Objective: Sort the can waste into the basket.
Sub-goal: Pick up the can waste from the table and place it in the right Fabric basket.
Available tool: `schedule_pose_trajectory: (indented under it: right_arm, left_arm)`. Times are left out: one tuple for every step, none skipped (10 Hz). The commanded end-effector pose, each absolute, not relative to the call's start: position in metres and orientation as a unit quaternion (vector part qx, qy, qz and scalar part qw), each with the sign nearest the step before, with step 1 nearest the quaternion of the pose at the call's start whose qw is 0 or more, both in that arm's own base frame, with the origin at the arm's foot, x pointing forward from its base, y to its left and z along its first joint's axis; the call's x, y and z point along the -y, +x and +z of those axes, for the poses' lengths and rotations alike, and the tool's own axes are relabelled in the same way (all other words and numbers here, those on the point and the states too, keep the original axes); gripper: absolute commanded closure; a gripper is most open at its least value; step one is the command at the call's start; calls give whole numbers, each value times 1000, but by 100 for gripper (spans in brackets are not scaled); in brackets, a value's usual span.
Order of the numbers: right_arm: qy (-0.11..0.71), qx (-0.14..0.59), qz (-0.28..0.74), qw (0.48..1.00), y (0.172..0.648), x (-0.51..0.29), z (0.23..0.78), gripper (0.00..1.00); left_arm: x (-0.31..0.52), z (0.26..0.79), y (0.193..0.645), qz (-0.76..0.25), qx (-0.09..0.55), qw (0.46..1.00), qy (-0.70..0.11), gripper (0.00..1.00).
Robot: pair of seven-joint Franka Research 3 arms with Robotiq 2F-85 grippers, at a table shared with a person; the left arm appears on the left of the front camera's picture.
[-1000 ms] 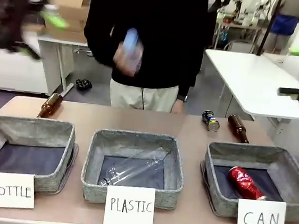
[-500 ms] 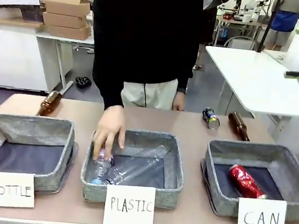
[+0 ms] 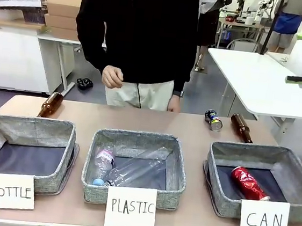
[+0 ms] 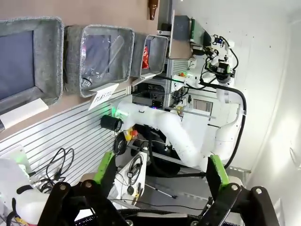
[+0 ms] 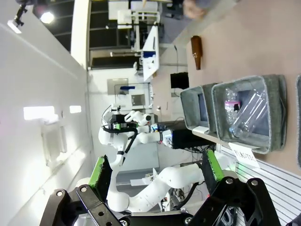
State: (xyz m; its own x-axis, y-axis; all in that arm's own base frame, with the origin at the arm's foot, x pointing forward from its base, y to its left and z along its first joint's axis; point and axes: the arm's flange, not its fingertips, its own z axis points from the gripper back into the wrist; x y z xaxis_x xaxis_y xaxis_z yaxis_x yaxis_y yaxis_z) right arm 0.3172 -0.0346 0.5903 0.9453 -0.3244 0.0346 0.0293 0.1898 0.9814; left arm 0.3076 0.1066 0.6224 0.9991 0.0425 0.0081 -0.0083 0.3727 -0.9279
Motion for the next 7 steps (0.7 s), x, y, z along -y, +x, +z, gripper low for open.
schedule_pose_trajectory:
  right_arm:
    - [624,126,-108,763,316,34,588,0]
    - [624,126,-108,763,316,34,588,0]
    - [626,118,-116,762,317,35,590,0]
    - [380,189,-225,877,336,6,603,0]
    - [157,209,-202,944,395,-46,612,0]
    - [2,200,-161,967,462,-77,611,0]
    - [-60,149,-153,975,510,-92,599,0]
  left_arm:
    - [-111,620,307,22,14,828,-559,0]
    - [-111,620,307,22,14,828,-559,0]
    - [-111,620,307,22,14,828,-559,0]
    - [-111,620,307,22,14,828,-559,0]
    - [-111,620,307,22,14,828,-559,0]
    - [-111,620,307,22,14,828,-559,0]
    - [-111,620,307,22,14,828,-559,0]
